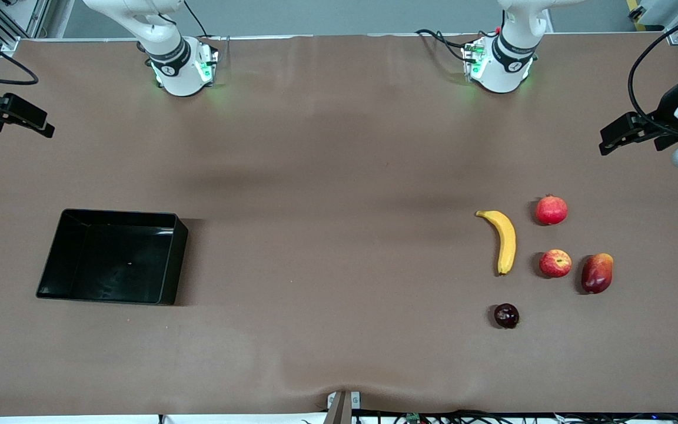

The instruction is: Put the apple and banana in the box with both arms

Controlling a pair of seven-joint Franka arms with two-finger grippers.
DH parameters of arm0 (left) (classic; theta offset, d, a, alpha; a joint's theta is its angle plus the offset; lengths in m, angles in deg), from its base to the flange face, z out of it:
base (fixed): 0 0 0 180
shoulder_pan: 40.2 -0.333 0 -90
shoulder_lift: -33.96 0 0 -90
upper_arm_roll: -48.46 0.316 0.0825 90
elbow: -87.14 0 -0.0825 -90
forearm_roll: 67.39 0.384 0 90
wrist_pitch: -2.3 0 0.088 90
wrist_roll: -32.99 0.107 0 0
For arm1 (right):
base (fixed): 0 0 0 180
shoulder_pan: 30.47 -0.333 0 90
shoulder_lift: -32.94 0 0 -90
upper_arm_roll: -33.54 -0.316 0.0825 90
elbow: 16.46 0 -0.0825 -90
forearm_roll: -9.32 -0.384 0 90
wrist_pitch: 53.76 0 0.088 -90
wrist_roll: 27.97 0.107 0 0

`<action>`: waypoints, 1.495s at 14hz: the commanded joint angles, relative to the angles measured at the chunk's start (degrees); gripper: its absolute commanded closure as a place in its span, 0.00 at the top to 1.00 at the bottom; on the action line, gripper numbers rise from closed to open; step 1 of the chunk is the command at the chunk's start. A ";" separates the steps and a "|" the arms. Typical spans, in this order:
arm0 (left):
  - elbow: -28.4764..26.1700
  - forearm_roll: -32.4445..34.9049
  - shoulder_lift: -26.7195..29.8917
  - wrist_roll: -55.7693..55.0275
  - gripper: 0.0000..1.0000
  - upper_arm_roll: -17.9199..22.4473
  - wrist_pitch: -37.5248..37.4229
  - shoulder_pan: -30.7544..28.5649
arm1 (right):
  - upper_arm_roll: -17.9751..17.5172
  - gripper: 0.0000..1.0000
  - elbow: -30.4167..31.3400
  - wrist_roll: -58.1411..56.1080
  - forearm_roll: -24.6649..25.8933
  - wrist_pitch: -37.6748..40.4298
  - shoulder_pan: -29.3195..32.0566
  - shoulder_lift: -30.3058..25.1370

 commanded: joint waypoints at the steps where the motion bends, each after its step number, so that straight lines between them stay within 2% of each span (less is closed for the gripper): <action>1: 0.90 -0.35 -0.09 -0.05 1.00 -0.05 -0.36 -0.34 | -0.48 1.00 0.35 0.27 0.30 -0.22 0.49 -0.53; 12: 1.07 -0.26 -0.27 -0.05 1.00 0.30 -0.36 -0.60 | -0.40 1.00 0.62 0.19 0.30 -0.30 1.19 0.17; 18: 0.81 -0.26 -0.62 -0.05 1.00 0.30 -0.36 -0.69 | -0.40 1.00 5.09 -3.06 0.21 -6.00 4.44 2.80; 21: 0.55 0.44 -1.15 -0.14 1.00 0.30 -0.36 -1.39 | -0.40 1.00 5.45 -6.39 0.12 -7.95 6.46 5.08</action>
